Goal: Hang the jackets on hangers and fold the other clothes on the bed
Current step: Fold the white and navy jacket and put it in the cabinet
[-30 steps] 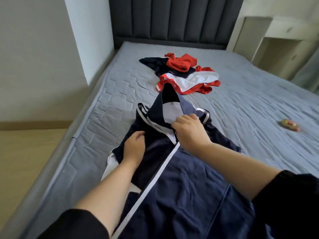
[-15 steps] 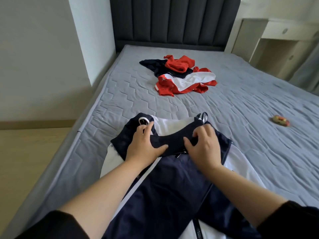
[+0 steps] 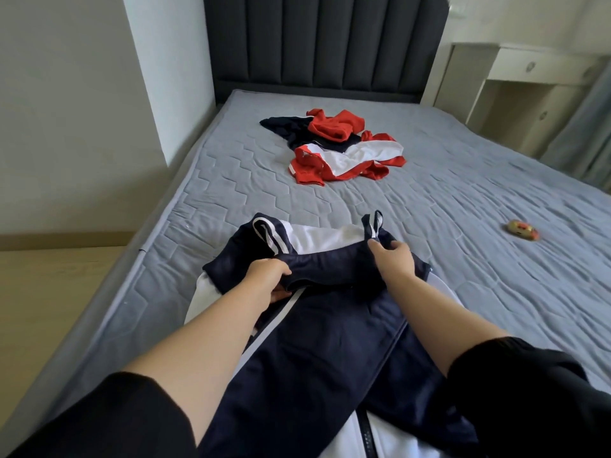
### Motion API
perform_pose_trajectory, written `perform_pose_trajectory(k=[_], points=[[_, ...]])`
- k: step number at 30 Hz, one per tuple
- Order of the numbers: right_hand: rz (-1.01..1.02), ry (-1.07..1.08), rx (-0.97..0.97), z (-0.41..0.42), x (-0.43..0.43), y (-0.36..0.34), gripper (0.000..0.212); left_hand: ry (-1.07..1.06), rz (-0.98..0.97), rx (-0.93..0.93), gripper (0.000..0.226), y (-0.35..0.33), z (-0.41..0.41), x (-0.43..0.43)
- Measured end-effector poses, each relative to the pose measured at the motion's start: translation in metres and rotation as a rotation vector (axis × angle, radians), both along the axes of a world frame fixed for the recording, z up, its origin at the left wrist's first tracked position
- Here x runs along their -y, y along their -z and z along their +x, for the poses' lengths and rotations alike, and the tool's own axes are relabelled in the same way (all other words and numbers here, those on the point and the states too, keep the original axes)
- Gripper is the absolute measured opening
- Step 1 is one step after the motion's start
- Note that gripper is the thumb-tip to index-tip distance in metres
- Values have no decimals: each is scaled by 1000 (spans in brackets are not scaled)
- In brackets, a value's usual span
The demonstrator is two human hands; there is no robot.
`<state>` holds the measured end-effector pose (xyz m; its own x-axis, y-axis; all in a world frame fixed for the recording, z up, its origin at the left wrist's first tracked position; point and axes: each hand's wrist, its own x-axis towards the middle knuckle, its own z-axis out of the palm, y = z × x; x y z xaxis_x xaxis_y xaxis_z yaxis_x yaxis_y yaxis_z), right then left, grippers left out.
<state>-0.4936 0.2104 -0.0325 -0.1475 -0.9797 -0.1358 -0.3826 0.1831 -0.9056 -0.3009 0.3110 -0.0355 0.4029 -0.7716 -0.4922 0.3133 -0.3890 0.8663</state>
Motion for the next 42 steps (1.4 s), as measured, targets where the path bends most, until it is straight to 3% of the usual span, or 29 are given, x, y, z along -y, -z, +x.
perform_pose_trajectory(k=[3, 6, 10, 11, 14, 17, 20, 24, 28, 32, 35, 39, 42], points=[[116, 20, 100, 4, 1, 0, 42, 126, -16, -87, 19, 0, 11, -14], [135, 12, 38, 5, -6, 2, 50, 263, 40, -60, 20, 0, 18, -25], [72, -27, -19, -4, -9, 9, 34, 439, 138, 85, 6, -5, 20, -31], [50, -43, -25, -9, -7, 10, 31, 439, 134, 131, 15, -5, 22, -28], [48, -88, -58, -21, -4, 11, 27, 241, 78, 153, 35, -11, 24, -16], [211, -152, -86, -27, 4, 8, 35, 30, 42, 91, 45, -20, 26, -5], [337, -161, -16, -33, 19, 0, 61, -48, 107, -18, 49, -32, 30, 6], [389, -117, 102, -32, 43, -23, 66, -40, 202, 95, 43, -40, 35, 22], [368, -135, 186, -16, 75, -19, 49, -88, 238, 138, 27, -30, 38, 34], [252, -13, -5, -18, 86, 14, 21, -237, 200, 98, 12, 5, 62, 25], [252, 99, 10, -27, 80, 40, 37, -237, 226, 392, 22, 27, 68, 20], [131, 131, -122, -24, 58, 28, 38, -254, 175, 1075, 32, 18, 51, 17], [-215, -56, -491, -20, 39, 9, 61, -185, -177, 1621, 47, 3, 35, 22]])
